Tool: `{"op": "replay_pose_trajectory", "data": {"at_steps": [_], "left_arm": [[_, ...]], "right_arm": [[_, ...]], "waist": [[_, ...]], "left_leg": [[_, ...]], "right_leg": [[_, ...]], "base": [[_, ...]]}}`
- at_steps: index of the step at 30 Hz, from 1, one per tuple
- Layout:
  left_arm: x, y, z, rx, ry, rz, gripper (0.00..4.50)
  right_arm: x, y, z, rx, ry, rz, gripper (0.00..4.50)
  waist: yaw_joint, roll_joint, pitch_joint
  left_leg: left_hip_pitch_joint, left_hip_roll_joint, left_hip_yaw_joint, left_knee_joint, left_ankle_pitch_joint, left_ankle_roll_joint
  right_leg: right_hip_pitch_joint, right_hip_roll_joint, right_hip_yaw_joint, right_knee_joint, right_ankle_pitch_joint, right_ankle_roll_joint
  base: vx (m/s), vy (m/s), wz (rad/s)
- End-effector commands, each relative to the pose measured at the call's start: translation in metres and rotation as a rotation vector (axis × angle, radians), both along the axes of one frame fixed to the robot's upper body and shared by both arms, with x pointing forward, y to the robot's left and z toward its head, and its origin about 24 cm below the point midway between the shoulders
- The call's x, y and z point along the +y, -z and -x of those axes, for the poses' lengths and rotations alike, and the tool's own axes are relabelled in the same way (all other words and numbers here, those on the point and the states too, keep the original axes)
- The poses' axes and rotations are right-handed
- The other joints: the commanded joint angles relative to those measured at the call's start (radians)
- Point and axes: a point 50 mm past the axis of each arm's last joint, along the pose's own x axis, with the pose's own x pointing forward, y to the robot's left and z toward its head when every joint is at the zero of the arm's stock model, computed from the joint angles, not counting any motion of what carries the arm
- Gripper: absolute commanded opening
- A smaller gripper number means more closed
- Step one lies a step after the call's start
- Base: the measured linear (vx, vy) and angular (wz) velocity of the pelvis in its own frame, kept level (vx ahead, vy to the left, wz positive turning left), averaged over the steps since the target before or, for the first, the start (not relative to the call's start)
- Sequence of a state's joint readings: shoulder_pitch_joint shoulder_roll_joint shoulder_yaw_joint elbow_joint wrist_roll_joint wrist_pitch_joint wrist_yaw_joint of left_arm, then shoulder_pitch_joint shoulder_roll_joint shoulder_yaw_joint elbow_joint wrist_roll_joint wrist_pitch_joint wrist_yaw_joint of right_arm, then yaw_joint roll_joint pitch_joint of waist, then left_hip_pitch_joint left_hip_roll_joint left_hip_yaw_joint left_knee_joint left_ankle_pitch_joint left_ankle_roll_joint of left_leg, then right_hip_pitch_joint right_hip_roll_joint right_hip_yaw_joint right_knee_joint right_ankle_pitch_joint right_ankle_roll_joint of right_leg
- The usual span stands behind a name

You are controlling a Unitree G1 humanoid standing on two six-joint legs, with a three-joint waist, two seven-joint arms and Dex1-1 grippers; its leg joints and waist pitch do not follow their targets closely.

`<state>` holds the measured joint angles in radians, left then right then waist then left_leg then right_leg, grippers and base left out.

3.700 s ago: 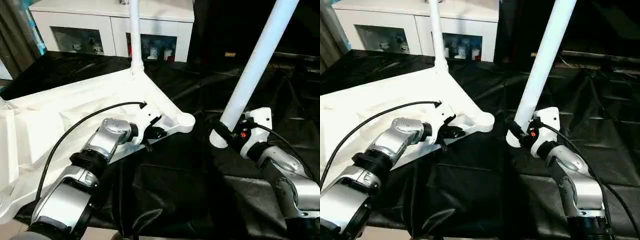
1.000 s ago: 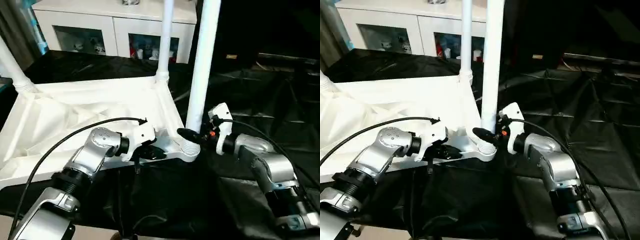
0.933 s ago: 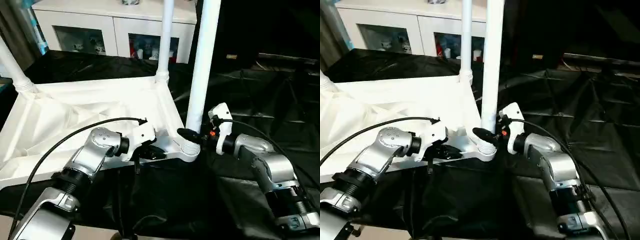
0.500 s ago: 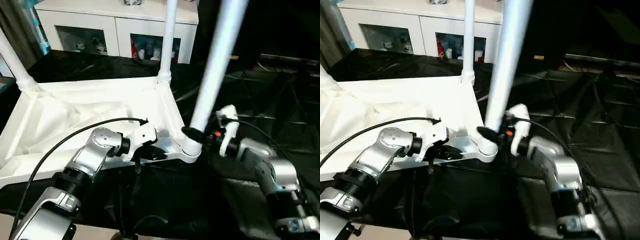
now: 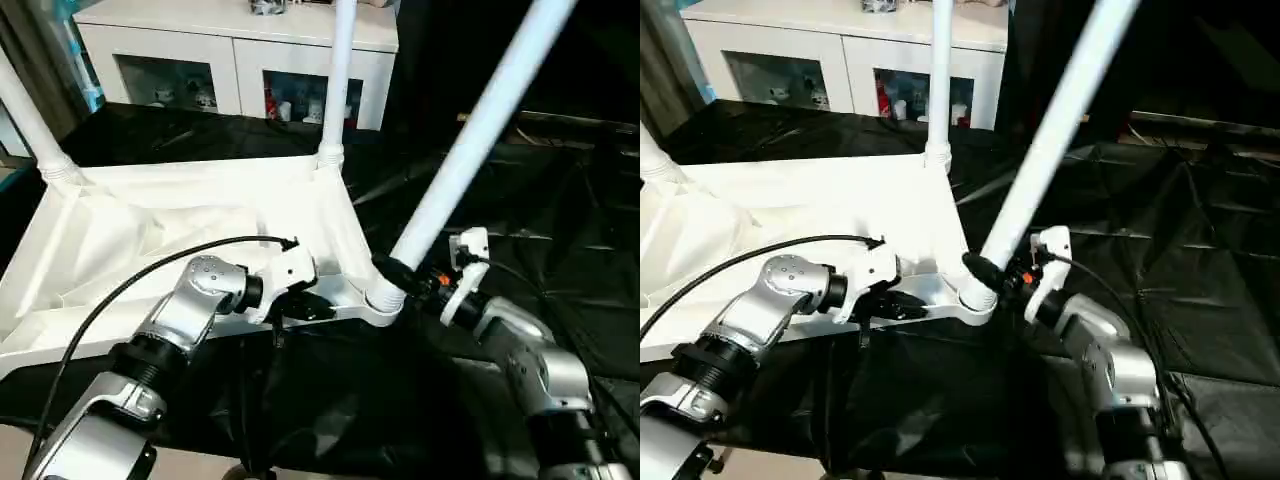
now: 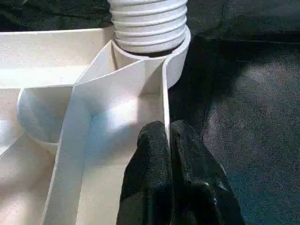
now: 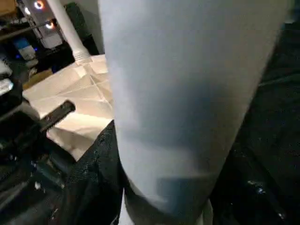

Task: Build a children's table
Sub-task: Insert table leg to table base

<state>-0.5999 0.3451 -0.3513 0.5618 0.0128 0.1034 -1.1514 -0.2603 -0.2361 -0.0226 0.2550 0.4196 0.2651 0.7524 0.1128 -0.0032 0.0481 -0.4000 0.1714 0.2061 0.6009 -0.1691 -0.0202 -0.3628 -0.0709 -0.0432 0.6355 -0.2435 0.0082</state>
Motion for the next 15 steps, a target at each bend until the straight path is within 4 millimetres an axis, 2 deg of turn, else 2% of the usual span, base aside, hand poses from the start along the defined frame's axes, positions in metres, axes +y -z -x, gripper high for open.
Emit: {"op": "replay_pose_trajectory", "data": {"at_steps": [1,4,9,15], "left_arm": [[0.0013,-0.0002,-0.0031,-0.012,-0.013,-0.023,0.00],[0.0006,-0.0003,-0.0039,-0.015,-0.015,-0.021,0.00],[0.0001,-0.0002,-0.0045,-0.017,-0.014,-0.021,0.00],[0.0001,0.0001,-0.0038,-0.017,-0.004,-0.028,0.00]], "right_arm": [[-0.0066,0.0277,0.0127,0.106,-0.009,0.117,1.91],[-0.0046,0.0253,0.0129,0.075,-0.025,0.126,1.91],[-0.0038,0.0261,0.0117,0.060,-0.049,0.179,1.91],[-0.0013,0.0239,0.0081,0.042,-0.119,0.236,1.91]], "waist": [[-0.006,0.003,-0.052],[-0.005,0.002,-0.053],[-0.006,0.001,-0.053],[-0.008,0.000,-0.050]], "left_leg": [[0.045,0.077,-0.042,-0.090,-0.297,-0.049],[0.045,0.078,-0.043,-0.091,-0.307,-0.048],[0.043,0.077,-0.041,-0.091,-0.284,-0.035],[0.043,0.078,-0.043,-0.094,-0.315,-0.041]], "right_leg": [[0.006,-0.099,0.049,-0.093,-0.180,-0.209],[0.006,-0.101,0.050,-0.096,-0.205,-0.204],[0.007,-0.099,0.048,-0.093,-0.160,-0.211],[0.005,-0.102,0.049,-0.101,-0.242,-0.196]], "base": [[0.000,0.000,0.00],[0.000,0.000,0.00],[0.000,0.000,0.00],[0.000,0.000,0.00]]}}
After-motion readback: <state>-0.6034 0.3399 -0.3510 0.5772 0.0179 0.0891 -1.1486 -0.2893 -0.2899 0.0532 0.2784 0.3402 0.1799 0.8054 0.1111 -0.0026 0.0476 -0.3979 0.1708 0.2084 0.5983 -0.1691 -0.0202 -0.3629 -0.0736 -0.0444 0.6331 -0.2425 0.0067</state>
